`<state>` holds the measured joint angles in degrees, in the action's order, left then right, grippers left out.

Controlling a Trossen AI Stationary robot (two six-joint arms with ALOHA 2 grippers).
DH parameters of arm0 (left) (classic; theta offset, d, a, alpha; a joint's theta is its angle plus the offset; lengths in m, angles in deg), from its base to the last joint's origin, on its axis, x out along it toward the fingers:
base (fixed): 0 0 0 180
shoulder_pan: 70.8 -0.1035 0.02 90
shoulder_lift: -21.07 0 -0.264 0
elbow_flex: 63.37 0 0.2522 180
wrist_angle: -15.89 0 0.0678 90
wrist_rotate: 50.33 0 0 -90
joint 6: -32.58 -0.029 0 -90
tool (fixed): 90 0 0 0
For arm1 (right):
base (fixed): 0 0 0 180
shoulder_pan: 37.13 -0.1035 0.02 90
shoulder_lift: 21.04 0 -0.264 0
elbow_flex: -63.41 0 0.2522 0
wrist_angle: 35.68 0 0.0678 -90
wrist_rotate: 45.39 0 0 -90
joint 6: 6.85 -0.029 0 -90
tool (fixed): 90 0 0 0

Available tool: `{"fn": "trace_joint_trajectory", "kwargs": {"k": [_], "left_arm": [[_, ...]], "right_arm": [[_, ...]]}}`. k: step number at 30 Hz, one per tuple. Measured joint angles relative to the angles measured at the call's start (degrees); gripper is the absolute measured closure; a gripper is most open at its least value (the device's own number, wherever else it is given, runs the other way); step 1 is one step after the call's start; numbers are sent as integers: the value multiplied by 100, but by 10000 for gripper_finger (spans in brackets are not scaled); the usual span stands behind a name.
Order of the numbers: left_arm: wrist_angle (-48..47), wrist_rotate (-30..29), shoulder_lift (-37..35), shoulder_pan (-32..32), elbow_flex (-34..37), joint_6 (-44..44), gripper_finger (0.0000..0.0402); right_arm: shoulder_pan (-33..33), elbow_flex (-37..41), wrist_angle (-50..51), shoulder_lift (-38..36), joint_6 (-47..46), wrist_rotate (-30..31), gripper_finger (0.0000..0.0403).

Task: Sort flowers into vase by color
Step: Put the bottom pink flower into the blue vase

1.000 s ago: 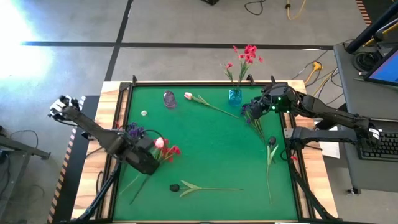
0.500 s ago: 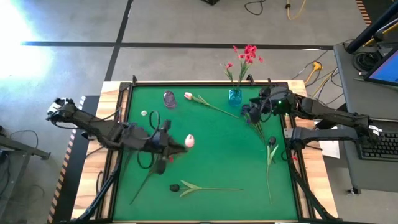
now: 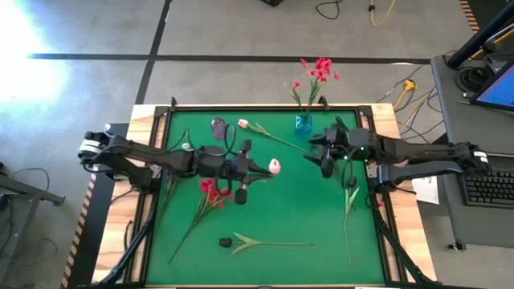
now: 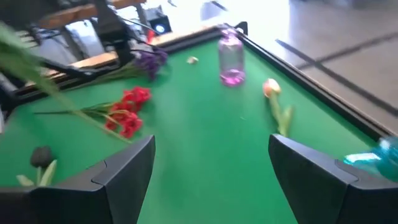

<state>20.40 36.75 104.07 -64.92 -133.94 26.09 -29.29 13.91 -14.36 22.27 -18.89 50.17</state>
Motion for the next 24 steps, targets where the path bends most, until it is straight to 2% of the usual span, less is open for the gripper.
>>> {"fn": "trace_joint_trajectory", "kwargs": {"k": [6,13,18,24], "left_arm": [[532,78,431,-89,2,-22,401],[1107,70,806,-286,2,63,401],[1475,63,942,-432,2,374,401],[1569,-74,907,-465,0,426,401]], "right_arm": [[-454,433,-1410,176,452,-8,99],[-900,624,-2886,717,965,-174,99],[-1011,629,-3402,1173,952,-302,99],[-1008,580,-3540,1500,862,-299,99]]}}
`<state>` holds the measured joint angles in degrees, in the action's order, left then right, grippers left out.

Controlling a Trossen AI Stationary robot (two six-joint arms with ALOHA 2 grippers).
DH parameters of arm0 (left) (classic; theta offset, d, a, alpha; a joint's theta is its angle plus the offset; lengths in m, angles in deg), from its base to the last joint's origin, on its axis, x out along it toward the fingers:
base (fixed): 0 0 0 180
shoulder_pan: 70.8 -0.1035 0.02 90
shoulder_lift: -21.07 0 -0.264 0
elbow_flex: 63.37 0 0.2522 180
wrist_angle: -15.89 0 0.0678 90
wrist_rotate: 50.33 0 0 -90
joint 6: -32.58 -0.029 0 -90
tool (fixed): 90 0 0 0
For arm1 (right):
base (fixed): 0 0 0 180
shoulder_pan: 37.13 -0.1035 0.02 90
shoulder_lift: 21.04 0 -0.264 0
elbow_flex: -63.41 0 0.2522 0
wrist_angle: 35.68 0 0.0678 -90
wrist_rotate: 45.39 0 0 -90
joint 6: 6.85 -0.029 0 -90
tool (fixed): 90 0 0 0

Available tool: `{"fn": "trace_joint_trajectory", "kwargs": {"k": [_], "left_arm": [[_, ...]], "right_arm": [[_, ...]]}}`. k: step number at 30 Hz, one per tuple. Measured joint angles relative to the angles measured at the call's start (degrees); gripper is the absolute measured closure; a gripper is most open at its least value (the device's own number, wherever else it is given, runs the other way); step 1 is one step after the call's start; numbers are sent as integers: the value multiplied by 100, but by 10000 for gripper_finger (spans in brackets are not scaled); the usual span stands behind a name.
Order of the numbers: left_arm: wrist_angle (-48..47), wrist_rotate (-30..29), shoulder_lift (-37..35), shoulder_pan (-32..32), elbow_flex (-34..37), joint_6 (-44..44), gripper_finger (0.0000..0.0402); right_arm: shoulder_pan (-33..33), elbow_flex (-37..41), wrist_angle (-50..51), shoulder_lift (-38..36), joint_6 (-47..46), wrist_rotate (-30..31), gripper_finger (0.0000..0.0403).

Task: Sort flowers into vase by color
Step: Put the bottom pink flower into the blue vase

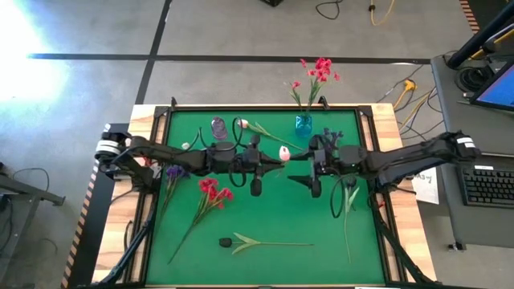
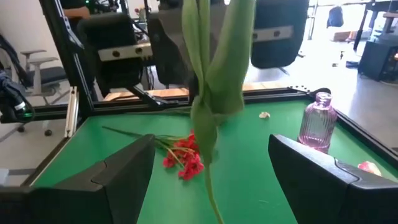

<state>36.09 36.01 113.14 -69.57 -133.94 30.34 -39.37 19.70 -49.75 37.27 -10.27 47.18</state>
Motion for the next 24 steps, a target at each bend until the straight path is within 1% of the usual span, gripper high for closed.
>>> {"fn": "trace_joint_trajectory", "kwargs": {"k": [2,4,8,10,13,19,21,24], "left_arm": [[9,-159,-10,-1,-22,0,401],[6,-187,2,-7,-43,-8,401],[71,-196,5,-2,-55,-16,401],[80,-188,3,-2,-55,-6,401],[83,-190,2,-2,-55,-2,401],[199,-265,-8,-4,-55,133,400],[184,-266,-22,-4,-55,148,391],[181,-262,-42,0,-57,190,358]], "right_arm": [[0,-90,-72,134,6,0,101],[0,-184,-210,289,42,39,107],[32,-410,-291,596,49,299,138],[47,-473,-284,710,48,397,165],[50,-525,-286,786,7,404,224],[52,-535,-272,811,-13,498,371],[50,-535,-280,799,-36,498,382],[76,-535,-265,718,-185,497,383]]}}
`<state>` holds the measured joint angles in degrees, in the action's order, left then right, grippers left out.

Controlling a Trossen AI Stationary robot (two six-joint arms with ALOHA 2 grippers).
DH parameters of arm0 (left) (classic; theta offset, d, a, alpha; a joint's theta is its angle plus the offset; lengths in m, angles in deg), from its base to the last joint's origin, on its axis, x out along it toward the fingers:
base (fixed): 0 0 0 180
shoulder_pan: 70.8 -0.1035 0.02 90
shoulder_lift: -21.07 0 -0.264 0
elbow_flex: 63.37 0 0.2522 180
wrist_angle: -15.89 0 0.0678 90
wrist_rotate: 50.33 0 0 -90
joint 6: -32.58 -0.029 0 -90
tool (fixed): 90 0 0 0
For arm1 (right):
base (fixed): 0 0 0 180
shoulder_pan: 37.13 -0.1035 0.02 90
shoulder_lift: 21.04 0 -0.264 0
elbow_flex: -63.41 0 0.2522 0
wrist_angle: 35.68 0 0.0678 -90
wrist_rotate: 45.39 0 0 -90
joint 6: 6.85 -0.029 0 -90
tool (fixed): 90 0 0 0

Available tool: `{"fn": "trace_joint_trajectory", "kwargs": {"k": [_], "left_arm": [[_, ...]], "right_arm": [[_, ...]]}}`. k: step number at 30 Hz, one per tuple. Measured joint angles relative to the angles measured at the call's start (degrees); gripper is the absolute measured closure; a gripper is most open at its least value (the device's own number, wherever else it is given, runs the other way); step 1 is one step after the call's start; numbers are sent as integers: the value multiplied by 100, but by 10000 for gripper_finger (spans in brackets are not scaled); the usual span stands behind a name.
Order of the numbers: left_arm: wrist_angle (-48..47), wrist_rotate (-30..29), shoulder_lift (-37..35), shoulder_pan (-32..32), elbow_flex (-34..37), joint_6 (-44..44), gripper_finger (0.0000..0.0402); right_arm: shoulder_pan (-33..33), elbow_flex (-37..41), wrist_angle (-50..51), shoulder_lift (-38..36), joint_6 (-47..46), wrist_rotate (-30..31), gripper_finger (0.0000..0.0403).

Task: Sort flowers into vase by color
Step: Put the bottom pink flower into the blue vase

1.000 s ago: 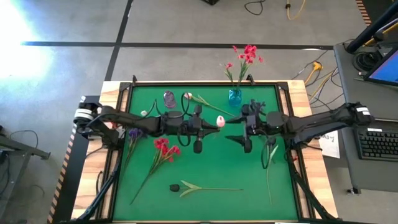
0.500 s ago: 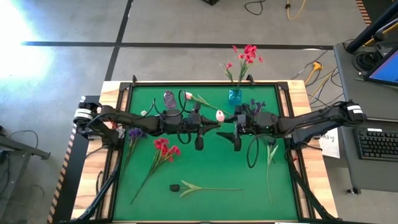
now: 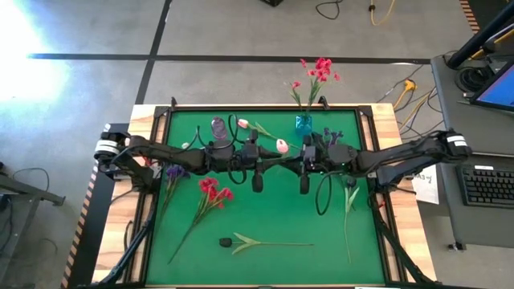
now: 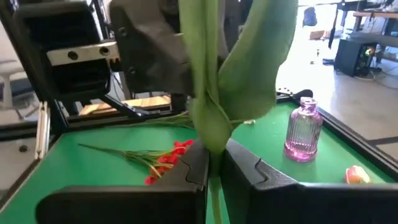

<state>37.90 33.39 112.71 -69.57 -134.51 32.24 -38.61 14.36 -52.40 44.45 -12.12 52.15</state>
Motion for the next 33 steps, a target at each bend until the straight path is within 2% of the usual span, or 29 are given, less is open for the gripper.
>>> {"fn": "trace_joint_trajectory", "kwargs": {"k": [6,10,14,21,24,27,30,33], "left_arm": [[-526,-59,-272,26,0,83,256],[-1489,-277,-585,16,-1,152,198],[-2436,-411,-931,22,0,494,164],[-4641,-420,-1522,22,0,1338,152],[-5221,-418,-1613,22,11,1561,151],[-5139,-419,-1549,22,60,1526,151],[-4565,-424,-1273,22,142,1112,151],[-4094,-370,-885,22,203,776,151]], "right_arm": [[0,2,69,-312,-32,225,384],[3,2,361,-698,229,893,384],[61,2,621,-1163,412,1364,385],[510,2,768,-1952,447,1360,385],[861,2,911,-2199,366,1377,385],[1195,2,1288,-2314,96,1587,385],[1427,3,1751,-2324,-231,1719,385],[1577,7,1585,-2283,-403,1762,385]]}}
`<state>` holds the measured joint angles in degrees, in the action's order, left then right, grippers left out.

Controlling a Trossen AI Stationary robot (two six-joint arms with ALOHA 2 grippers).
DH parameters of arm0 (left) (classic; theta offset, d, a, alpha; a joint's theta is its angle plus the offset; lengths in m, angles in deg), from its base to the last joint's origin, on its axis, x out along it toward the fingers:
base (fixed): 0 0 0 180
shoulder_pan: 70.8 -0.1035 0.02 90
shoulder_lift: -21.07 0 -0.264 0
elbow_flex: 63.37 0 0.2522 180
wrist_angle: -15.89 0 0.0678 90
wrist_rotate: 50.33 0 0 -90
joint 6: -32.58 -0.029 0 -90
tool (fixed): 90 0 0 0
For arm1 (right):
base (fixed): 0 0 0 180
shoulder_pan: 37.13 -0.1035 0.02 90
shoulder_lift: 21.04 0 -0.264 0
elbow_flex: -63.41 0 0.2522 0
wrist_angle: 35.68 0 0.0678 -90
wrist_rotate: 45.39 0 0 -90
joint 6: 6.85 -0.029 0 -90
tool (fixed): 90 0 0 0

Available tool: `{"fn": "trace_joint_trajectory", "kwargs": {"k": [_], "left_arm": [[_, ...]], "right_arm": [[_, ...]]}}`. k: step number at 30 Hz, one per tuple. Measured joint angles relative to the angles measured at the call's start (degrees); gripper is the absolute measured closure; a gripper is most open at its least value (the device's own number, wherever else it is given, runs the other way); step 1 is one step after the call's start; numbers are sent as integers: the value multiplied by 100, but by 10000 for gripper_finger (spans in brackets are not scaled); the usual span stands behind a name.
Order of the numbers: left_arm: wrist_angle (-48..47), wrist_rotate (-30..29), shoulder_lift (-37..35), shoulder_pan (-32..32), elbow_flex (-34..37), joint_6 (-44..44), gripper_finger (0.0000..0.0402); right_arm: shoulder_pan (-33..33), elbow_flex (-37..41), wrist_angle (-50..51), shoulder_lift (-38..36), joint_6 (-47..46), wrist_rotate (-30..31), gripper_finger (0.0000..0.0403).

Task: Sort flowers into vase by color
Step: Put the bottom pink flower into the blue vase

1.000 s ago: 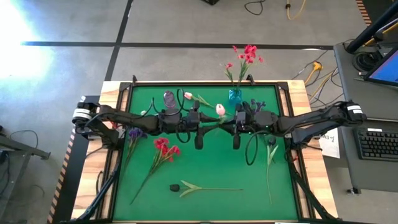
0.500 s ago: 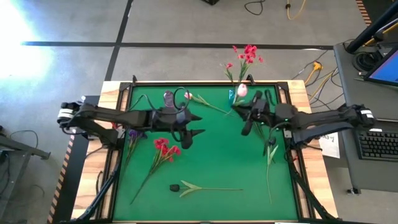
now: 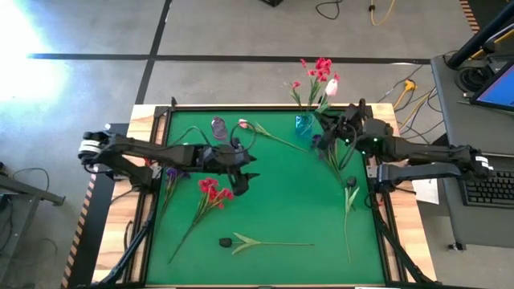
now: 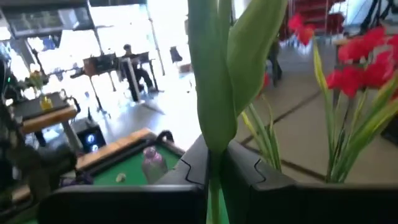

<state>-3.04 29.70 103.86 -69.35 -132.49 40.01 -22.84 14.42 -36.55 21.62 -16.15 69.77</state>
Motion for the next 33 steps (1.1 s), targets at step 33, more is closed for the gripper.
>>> {"fn": "trace_joint_trajectory", "kwargs": {"k": [33], "left_arm": [[980,2,1526,-14,256,-532,192]], "right_arm": [[862,-2,-1082,919,483,353,385]]}}
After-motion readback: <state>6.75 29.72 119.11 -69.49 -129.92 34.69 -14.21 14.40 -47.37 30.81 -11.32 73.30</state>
